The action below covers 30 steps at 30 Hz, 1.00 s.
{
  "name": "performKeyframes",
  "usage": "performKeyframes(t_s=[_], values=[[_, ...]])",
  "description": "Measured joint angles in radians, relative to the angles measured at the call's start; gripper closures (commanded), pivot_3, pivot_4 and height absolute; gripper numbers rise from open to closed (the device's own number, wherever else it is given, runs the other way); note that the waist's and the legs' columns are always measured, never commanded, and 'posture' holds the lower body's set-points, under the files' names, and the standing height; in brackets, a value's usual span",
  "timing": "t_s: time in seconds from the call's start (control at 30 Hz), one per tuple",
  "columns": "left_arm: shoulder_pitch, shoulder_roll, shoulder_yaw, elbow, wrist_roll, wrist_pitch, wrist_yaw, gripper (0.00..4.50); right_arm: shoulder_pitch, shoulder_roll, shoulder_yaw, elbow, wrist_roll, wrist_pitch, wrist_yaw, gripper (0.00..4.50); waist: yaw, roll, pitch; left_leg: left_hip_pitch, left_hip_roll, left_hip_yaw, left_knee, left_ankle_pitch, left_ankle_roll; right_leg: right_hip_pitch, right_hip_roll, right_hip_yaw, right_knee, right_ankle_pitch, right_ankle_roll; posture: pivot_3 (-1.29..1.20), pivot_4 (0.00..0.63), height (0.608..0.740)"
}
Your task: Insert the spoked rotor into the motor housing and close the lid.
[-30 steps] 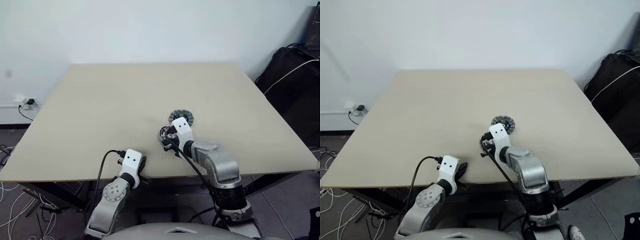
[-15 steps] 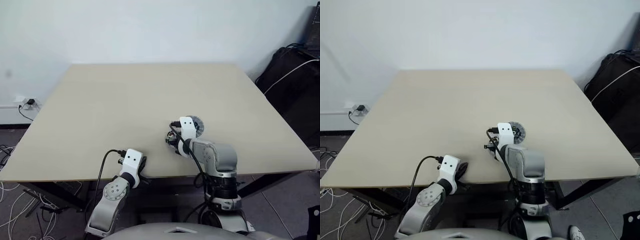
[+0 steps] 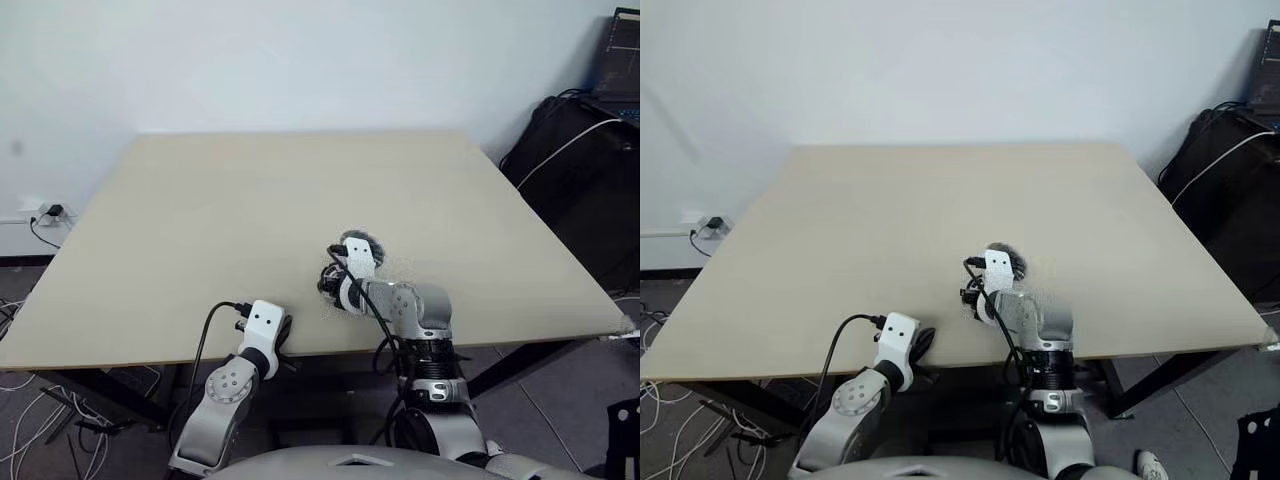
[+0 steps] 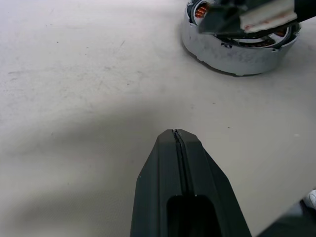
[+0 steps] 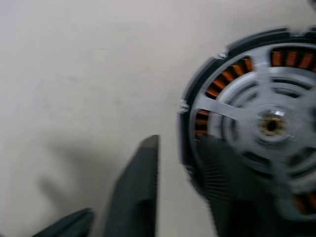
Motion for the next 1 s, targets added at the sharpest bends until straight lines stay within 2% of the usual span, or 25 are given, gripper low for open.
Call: performKeyframes(t_s=[0.2, 0.3, 0.37, 0.47, 0.67, 0.87, 1.0], values=[[0.001, 0.001, 0.002, 0.000, 0.000, 0.000, 0.000, 4.50, -0.004, -0.001, 0.020, -0.001, 0.092, 0.011, 0.039, 2.28, -0.019, 0.000, 0.000, -0.004, 0.001, 0.000, -0.002, 0.000, -0.001, -0.005, 0.001, 0.000, -0.001, -0.001, -0.002, 0.00, 0.000, 0.740], [0.001, 0.000, 0.001, 0.000, 0.000, 0.001, 0.000, 4.50, -0.005, -0.016, 0.157, -0.051, 0.124, -0.050, 0.151, 2.28, -0.024, 0.001, 0.002, -0.004, 0.001, 0.000, -0.003, 0.000, -0.001, -0.005, 0.002, 0.000, -0.001, -0.001, -0.001, 0.00, 0.000, 0.740], [0.002, 0.000, 0.000, 0.000, 0.000, 0.001, 0.000, 4.50, -0.021, -0.110, 0.337, -0.158, 0.107, -0.189, 0.275, 2.28, -0.021, 0.001, 0.003, -0.004, 0.000, -0.001, -0.003, -0.001, -0.001, -0.004, 0.001, -0.001, -0.002, -0.002, 0.000, 0.00, 0.000, 0.740], [0.005, 0.001, 0.002, 0.000, 0.000, 0.002, 0.000, 4.50, -0.029, -0.252, 0.472, -0.263, 0.061, -0.365, 0.399, 2.28, -0.007, -0.001, 0.003, -0.004, -0.003, -0.003, -0.002, -0.002, 0.001, -0.002, -0.002, -0.002, -0.003, -0.005, 0.003, 0.00, 0.000, 0.740], [0.002, 0.003, 0.001, 0.000, 0.000, 0.002, -0.001, 4.50, 0.009, -0.500, 0.580, -0.344, -0.015, -0.567, 0.574, 2.28, 0.006, -0.003, 0.004, -0.005, -0.009, -0.002, -0.002, -0.003, 0.003, -0.003, -0.003, -0.002, -0.003, -0.004, 0.002, 0.00, 0.000, 0.740], [-0.001, 0.002, -0.004, 0.000, 0.000, 0.002, -0.003, 4.50, 0.005, -0.693, 0.675, -0.372, -0.176, -0.773, 0.689, 2.28, 0.015, -0.004, 0.005, -0.004, -0.009, -0.002, -0.001, -0.002, 0.002, -0.002, -0.003, -0.002, -0.003, -0.005, 0.001, 0.00, 0.000, 0.740], [-0.004, 0.002, -0.003, 0.007, 0.000, 0.001, -0.003, 4.50, -0.002, -0.785, 0.730, -0.342, -0.267, -0.822, 0.769, 2.28, 0.020, -0.006, 0.005, -0.004, -0.009, -0.002, 0.000, -0.003, 0.002, -0.002, -0.003, -0.002, -0.003, -0.005, 0.001, 0.00, 0.000, 0.740]])
